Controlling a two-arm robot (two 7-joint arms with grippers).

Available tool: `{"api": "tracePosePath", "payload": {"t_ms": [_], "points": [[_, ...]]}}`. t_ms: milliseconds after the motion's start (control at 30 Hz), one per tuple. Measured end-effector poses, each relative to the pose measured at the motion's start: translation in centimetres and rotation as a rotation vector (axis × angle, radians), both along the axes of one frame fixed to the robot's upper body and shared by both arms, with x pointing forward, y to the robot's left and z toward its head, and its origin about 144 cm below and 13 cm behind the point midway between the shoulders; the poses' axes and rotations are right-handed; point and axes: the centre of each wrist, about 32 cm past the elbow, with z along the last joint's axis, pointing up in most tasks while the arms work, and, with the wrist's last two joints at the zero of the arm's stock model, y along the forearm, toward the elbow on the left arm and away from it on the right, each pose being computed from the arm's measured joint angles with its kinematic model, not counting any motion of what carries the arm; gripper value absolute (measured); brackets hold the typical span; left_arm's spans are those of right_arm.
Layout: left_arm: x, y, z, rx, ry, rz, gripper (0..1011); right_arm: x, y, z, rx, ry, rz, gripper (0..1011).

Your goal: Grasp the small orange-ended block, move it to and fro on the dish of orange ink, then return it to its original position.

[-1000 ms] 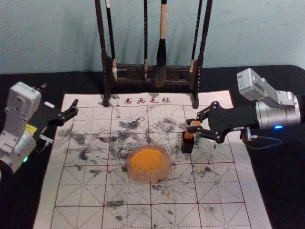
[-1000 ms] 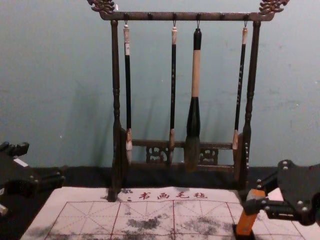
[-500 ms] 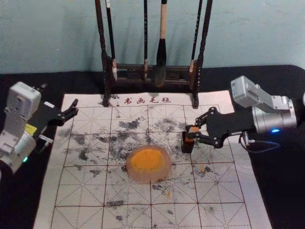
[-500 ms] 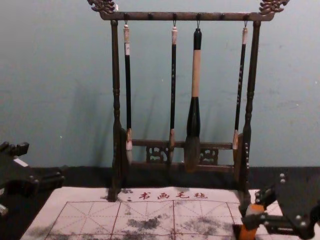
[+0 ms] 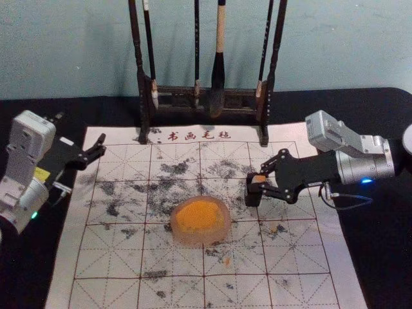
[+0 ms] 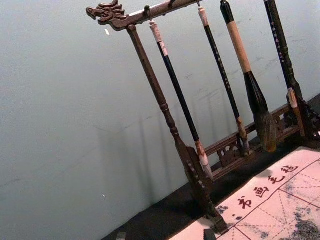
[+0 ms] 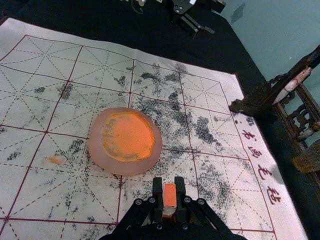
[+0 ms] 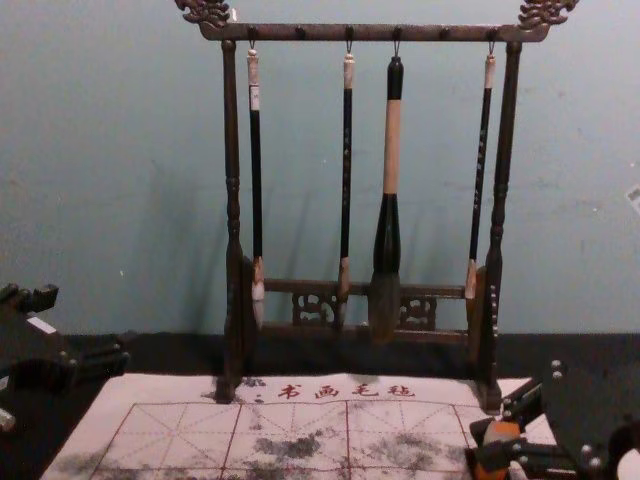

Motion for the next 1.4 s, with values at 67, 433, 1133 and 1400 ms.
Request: {"api": "tracePosePath", "payload": {"t_ms": [67,433,1133,1400], "points": [[0.00,0.00,0.00,0.000,0.000,0.000,1001,0.00,-0.02,0.00,0.000,0.000,0.000,134],[0.00,0.00,0.00,0.000,0.000,0.000,1001,0.00,-0.06,0.03,0.000,0.004,0.000,248],[0.00,0.00,0.00,0.000,0.000,0.000,1001,0.00,-0.09,0.05,0.000,0.008,-0.001,899],[0.00,0.00,0.00,0.000,0.000,0.000,1001,-0.16,-0.07,0.19,0.040,0.005,-0.015,1000]]}}
